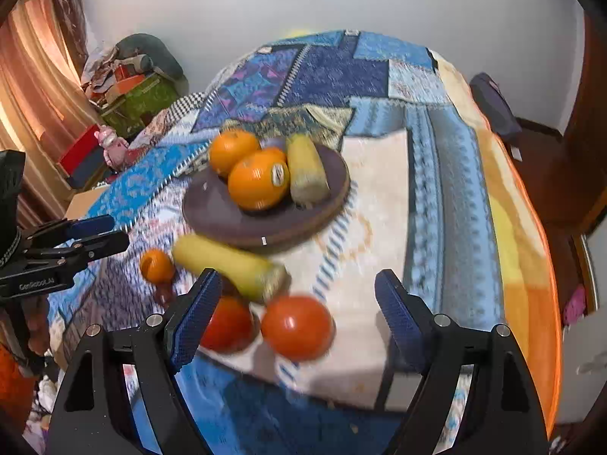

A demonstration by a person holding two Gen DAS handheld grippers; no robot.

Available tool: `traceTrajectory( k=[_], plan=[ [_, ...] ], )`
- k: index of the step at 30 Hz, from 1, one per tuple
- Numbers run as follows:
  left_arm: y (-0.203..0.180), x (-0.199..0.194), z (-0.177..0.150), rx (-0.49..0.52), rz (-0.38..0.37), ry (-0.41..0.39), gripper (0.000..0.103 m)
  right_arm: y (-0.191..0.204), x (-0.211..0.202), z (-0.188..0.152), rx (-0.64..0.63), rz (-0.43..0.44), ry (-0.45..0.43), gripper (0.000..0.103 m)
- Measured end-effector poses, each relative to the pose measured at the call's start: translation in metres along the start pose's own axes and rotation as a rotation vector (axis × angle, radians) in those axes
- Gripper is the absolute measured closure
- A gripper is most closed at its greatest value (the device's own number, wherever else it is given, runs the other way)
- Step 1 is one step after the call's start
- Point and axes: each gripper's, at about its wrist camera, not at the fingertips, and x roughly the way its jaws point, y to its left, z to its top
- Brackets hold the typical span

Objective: Organize fruits
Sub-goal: 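Grasp a red tomato with the right tool while the left tool grasps another mandarin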

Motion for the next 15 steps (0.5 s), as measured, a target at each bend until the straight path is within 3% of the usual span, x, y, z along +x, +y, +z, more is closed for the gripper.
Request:
traceTrajectory(
  k=[8, 15],
  plan=[
    [-0.005, 0.019, -0.015, -0.014, -0.015, 0.057, 0.041, -0.004, 0.014, -0.024, 0.03, 0.024, 0.042, 0.022],
    [-0.011, 0.033, -0.014, -0.009, -0.029, 0.072, 0.046, -0.003, 0.026, -0.025, 0.034, 0.046, 0.048, 0.04]
  ],
)
